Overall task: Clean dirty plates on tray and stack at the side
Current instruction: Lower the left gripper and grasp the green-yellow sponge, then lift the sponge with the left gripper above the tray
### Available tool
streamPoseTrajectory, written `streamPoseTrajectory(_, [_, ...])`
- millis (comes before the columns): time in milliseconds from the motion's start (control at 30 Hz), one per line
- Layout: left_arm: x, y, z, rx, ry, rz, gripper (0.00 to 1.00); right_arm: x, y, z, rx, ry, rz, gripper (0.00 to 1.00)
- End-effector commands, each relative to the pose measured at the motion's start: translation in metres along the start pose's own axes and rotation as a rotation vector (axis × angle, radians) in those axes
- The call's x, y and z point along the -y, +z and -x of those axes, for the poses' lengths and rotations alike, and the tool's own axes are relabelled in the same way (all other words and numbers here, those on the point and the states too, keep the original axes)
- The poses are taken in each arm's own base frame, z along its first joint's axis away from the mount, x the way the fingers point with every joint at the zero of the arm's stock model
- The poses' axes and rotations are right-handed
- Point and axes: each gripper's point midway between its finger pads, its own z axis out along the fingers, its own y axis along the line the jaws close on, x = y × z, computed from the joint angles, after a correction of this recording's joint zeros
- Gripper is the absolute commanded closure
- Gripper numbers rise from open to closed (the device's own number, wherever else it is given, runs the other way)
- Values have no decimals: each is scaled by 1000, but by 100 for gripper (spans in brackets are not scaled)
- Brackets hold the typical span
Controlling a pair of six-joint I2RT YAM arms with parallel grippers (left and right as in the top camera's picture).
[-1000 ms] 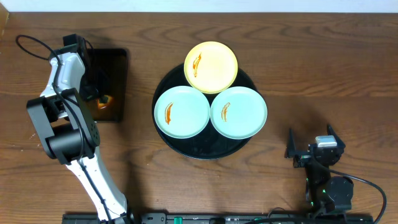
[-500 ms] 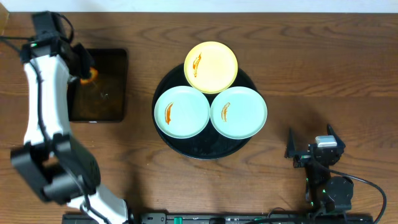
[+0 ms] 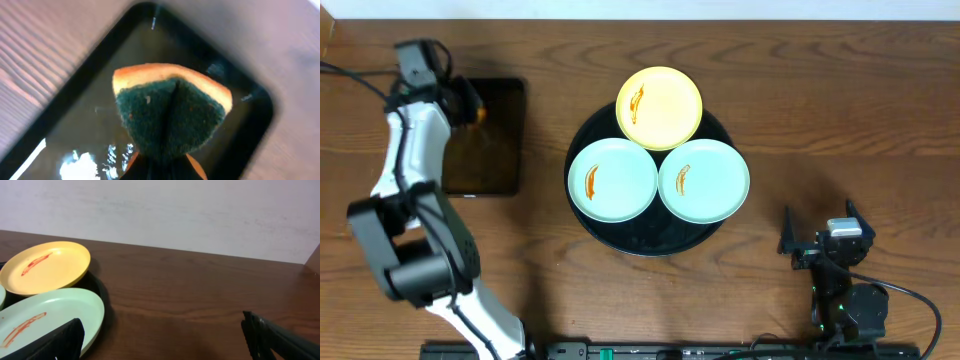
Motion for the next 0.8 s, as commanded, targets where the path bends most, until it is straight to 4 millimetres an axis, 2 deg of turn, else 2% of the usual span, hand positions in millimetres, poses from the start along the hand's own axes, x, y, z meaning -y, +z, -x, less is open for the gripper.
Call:
streamPoseTrajectory(0, [-6, 11, -8, -16, -2, 15, 93, 1, 0, 0, 1, -6, -5, 1])
streamPoseTrajectory(100, [-2, -3, 2, 17, 4, -3, 93, 1, 0, 0, 1, -6, -5, 1])
streamPoseTrajectory(167, [2, -21, 13, 60, 12, -18, 93, 1, 0, 0, 1, -6, -5, 1])
streamPoseTrajectory(367, [19, -96, 54, 250, 44, -89, 93, 1, 0, 0, 1, -6, -5, 1])
streamPoseTrajectory(500, [33, -133, 67, 322, 52, -171, 93, 1, 0, 0, 1, -6, -5, 1])
streamPoseTrajectory(567, [39, -138, 69, 332, 57, -203, 93, 1, 0, 0, 1, -6, -5, 1])
streamPoseTrajectory(633, [38, -132, 69, 330, 64, -199, 93, 1, 0, 0, 1, -6, -5, 1])
streamPoseTrajectory(767, [31, -91, 51, 262, 72, -173, 92, 1, 0, 0, 1, -6, -5, 1])
